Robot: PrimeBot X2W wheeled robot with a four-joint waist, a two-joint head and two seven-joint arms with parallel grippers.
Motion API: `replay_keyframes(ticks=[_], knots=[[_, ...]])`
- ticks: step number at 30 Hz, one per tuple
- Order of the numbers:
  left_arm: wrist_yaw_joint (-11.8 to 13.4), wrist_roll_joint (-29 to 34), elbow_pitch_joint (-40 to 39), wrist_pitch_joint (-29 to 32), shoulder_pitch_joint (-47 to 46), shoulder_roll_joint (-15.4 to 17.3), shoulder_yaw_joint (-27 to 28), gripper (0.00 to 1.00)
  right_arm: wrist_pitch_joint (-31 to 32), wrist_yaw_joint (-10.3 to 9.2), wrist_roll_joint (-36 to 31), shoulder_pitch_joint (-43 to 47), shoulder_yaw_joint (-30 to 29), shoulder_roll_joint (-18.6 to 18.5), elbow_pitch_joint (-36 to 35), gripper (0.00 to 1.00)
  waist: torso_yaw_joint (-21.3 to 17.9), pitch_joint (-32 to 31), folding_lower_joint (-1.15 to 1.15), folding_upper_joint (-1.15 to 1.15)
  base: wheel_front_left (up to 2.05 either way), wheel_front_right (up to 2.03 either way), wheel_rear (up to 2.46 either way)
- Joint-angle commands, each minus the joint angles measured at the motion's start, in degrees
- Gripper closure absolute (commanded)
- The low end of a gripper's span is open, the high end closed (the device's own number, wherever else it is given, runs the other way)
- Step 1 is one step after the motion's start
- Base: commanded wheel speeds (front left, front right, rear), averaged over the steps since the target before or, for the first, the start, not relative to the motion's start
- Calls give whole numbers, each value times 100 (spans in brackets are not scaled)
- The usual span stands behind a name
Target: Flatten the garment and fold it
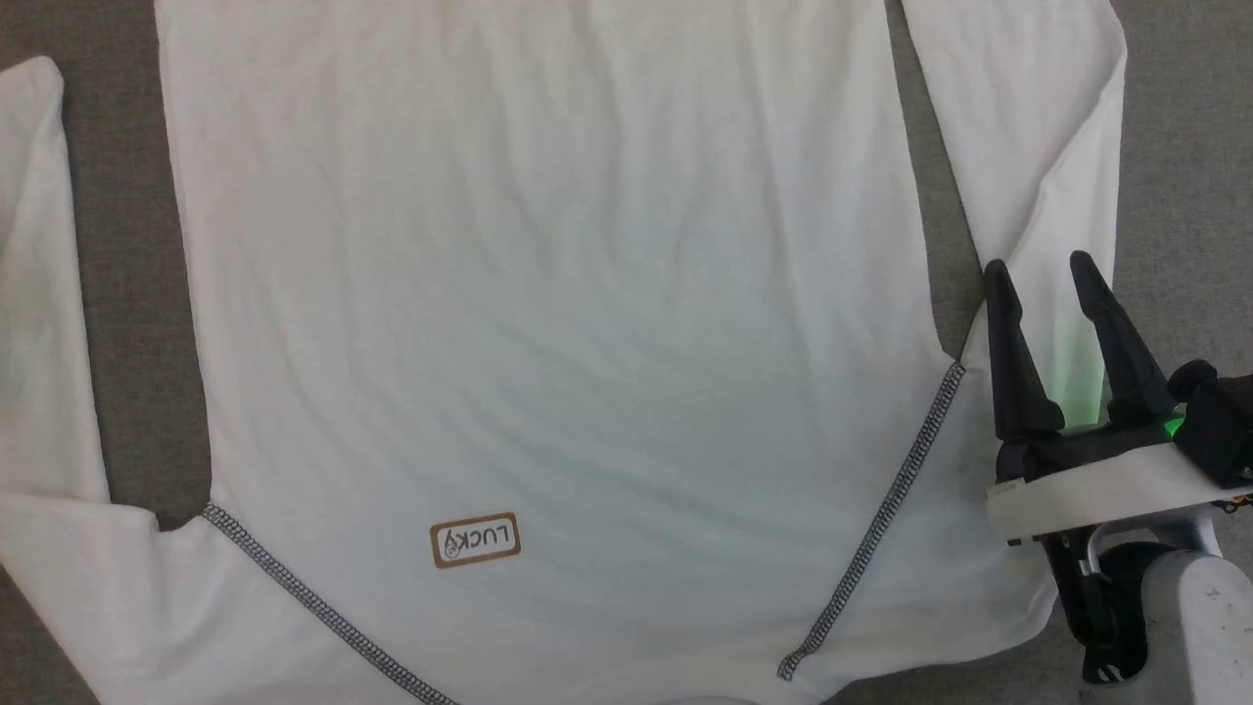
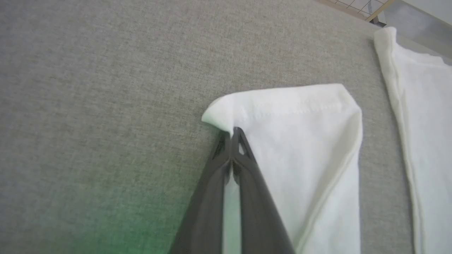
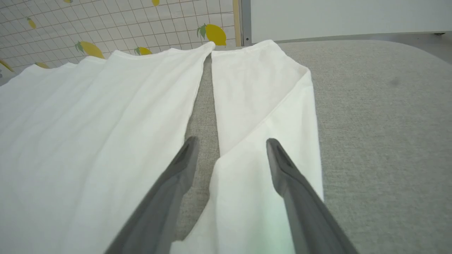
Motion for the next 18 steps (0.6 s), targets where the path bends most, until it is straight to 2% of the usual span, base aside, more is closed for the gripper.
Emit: replay_keyframes(ticks=[1, 6, 10, 18], knots=[[-30, 167, 134, -93, 163, -100, -135, 100, 14, -6, 7, -55, -18, -4, 10, 0, 45, -122, -1, 0, 0, 0, 0], [-28, 590, 399, -958, 321, -73, -30, 100, 5, -6, 35, 47, -125, -4, 53, 0, 180, -578, -1, 0, 0, 0, 0], [-19, 649, 454, -1462, 737, -97, 159, 100, 40, -6, 10, 185, -226, -4, 106, 0, 336, -1010, -1, 0, 0, 0, 0], [172, 582, 127, -1828, 2035, 103, 676, 100, 137, -6, 44, 539, -390, -4, 167, 0, 670, -1799, -1, 0, 0, 0, 0]])
